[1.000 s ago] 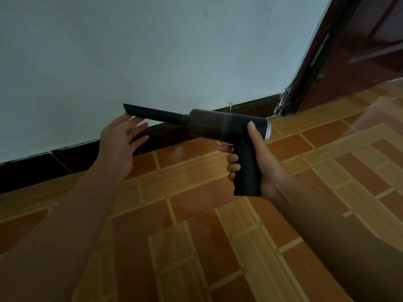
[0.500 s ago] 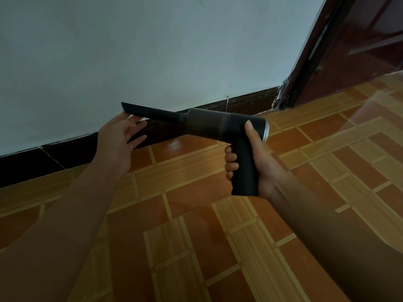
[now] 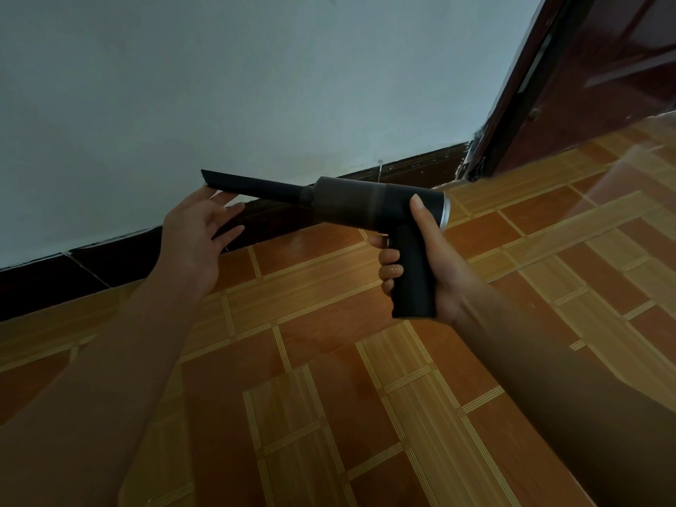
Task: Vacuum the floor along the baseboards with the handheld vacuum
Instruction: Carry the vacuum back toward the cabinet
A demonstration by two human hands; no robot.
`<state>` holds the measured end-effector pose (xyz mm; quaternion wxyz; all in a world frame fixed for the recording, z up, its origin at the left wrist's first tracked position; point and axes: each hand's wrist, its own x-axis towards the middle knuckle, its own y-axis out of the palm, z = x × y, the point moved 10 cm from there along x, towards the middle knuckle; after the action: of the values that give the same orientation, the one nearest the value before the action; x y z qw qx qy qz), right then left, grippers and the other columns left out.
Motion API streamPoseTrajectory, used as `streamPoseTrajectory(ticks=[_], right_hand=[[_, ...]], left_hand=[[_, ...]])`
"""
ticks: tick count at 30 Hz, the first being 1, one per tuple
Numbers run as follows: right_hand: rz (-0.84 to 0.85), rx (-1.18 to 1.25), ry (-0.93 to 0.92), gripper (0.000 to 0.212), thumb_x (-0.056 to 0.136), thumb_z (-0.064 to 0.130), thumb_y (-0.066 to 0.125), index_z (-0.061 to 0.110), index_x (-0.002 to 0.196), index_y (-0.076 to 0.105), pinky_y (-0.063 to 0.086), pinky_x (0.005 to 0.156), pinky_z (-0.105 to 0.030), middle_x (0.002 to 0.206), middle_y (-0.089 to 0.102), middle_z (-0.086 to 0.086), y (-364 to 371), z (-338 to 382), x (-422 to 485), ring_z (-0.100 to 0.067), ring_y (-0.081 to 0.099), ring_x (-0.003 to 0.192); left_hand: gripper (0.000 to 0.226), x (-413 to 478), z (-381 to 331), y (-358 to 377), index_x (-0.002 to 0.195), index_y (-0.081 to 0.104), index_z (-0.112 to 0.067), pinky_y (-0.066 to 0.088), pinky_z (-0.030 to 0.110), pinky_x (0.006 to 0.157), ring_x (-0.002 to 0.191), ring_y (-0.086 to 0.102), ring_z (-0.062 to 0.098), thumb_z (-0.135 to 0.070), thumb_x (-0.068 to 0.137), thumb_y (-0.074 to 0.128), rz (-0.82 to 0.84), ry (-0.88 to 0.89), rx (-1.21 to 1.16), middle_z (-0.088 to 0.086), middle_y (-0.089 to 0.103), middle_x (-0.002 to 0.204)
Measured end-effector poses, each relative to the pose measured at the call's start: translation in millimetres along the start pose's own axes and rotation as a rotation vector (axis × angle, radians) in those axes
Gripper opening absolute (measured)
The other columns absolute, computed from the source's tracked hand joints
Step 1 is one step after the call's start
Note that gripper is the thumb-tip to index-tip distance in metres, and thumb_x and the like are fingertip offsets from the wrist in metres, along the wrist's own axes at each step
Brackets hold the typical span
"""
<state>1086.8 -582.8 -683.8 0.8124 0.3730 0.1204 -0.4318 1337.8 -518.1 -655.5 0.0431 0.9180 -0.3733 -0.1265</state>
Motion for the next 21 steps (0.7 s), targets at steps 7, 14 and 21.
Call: streamPoseTrajectory(ticks=[7, 14, 21], right_hand=[[-0.040, 0.024, 0.025, 0.056, 0.066, 0.064, 0.059, 0.010, 0.081, 0.065, 0.044, 0.043, -0.019, 0.055, 0.050, 0.004, 13, 44, -24, -0.007, 0.045, 0.042], [-0.126, 0.099, 0.069, 0.052, 0.068, 0.062, 0.061, 0.012, 0.081, 0.058, 0.044, 0.042, -0.020, 0.058, 0.053, 0.002, 38, 108, -102, -0.008, 0.047, 0.042], [-0.141, 0.085, 0.093, 0.052, 0.067, 0.062, 0.063, 0.012, 0.079, 0.058, 0.048, 0.044, -0.022, 0.067, 0.058, -0.003, 89, 210, -215, -0.014, 0.055, 0.051]], left_hand=[[0.047, -5, -36, 25, 0.135, 0.051, -0.012, 0.052, 0.033, 0.090, 0.109, 0.062, 0.016, 0.003, 0.092, 0.039, 0.009, -0.053, -0.053, -0.001, 0.066, 0.114], [0.044, -43, -130, 58, 0.134, 0.052, -0.010, 0.051, 0.036, 0.095, 0.109, 0.063, 0.015, 0.003, 0.094, 0.040, 0.010, -0.094, -0.017, 0.001, 0.065, 0.117], [0.038, -108, -282, 103, 0.124, 0.058, -0.011, 0.052, 0.031, 0.092, 0.104, 0.065, 0.013, 0.003, 0.093, 0.041, -0.026, -0.085, 0.017, -0.001, 0.068, 0.107]])
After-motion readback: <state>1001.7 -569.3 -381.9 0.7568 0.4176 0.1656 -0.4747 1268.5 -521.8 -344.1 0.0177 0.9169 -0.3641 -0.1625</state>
